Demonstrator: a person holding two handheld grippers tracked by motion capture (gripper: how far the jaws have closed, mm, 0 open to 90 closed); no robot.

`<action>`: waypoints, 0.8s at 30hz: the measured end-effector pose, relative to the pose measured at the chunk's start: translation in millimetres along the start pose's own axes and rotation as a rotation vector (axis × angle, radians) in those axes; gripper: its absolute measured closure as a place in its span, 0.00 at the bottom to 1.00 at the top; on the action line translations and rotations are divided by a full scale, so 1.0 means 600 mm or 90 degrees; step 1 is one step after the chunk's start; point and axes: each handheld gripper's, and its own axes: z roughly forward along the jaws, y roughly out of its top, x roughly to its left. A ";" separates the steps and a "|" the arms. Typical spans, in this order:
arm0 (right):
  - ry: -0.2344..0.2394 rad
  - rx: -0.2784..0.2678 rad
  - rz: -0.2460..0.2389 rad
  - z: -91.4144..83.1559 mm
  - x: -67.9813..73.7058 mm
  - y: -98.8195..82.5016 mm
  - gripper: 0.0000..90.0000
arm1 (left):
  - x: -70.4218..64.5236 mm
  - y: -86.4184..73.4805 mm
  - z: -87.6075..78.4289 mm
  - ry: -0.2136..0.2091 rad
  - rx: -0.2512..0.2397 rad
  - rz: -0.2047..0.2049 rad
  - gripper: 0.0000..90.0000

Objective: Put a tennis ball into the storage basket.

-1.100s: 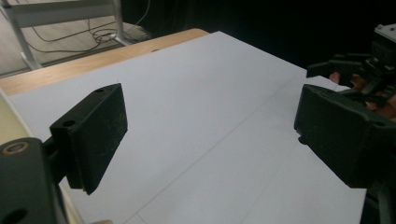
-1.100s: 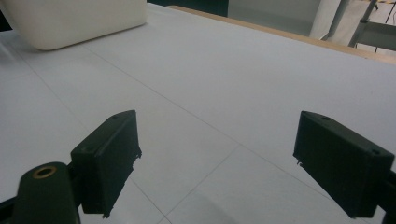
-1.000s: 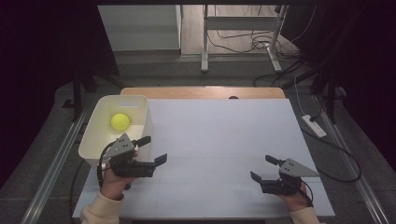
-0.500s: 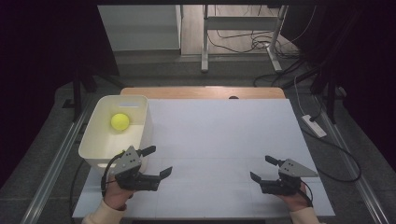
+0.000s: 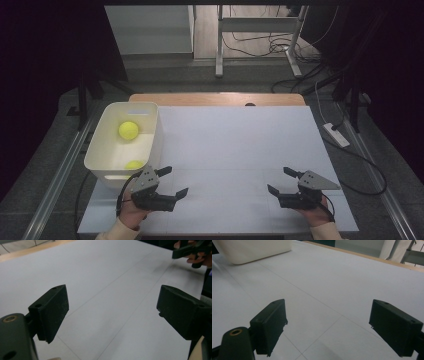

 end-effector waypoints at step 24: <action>0.013 0.020 -0.007 0.004 0.005 -0.009 0.16 | 0.007 -0.044 0.011 0.002 0.031 0.008 0.12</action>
